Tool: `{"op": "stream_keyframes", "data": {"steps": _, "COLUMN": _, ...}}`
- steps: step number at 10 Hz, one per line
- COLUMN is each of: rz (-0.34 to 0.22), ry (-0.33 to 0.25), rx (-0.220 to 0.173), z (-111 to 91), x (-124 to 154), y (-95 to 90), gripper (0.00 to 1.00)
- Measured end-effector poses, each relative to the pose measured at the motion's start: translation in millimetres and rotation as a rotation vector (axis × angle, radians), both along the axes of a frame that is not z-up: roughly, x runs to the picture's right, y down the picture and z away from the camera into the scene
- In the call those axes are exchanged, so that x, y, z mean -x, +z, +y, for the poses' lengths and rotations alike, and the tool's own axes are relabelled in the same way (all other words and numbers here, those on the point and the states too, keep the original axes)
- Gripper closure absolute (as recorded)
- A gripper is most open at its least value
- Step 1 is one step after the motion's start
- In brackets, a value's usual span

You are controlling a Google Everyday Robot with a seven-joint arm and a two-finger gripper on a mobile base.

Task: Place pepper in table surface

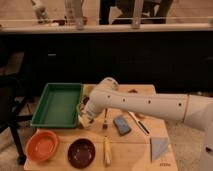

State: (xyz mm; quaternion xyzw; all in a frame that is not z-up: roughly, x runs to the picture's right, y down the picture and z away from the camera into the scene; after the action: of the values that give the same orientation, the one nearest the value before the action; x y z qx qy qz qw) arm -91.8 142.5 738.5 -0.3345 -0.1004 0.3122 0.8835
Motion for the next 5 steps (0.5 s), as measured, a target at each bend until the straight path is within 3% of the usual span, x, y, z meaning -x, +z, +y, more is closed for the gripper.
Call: {"op": "stream_keyframes", "data": {"steps": 5, "rz": -0.092, "ry": -0.064, "rx": 0.0, "z": -6, "x": -27, "y": -18.3, "gripper": 1.0}}
